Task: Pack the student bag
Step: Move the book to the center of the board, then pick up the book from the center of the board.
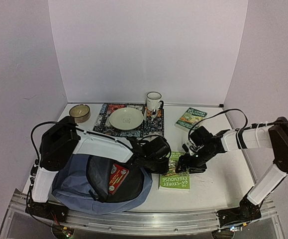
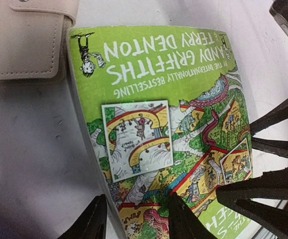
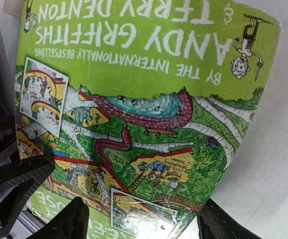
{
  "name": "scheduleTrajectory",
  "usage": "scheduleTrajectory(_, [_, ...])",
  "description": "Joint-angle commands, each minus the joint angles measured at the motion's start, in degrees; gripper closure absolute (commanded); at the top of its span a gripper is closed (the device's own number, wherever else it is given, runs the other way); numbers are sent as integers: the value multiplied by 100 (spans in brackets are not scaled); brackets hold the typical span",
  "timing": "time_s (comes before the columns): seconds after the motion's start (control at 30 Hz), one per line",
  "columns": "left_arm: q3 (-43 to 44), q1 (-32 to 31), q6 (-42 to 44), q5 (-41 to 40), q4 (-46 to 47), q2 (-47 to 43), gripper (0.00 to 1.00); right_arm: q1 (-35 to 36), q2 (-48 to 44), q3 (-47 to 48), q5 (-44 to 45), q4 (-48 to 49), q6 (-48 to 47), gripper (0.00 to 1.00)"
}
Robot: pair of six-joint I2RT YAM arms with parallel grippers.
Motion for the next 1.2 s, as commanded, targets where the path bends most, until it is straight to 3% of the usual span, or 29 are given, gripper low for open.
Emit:
scheduleTrajectory(0.0, [-370, 59, -133, -199, -117, -462, 59, 89, -144, 94, 141, 36, 237, 23])
scheduleTrajectory(0.23, [-577, 57, -235, 106, 76, -424, 72, 91, 160, -193, -343, 751, 550, 23])
scheduleTrajectory(0.47, [-717, 53, -430, 754, 590, -301, 83, 96, -319, -310, -1203, 1709, 827, 30])
scheduleTrajectory(0.8, [-717, 49, -522, 855, 835, -324, 85, 132, -1095, -64, -1850, 1853, 887, 44])
scheduleTrajectory(1.17, [-1047, 50, -728, 873, 1328, -620, 85, 354, -731, -79, -1762, 2062, 1074, 58])
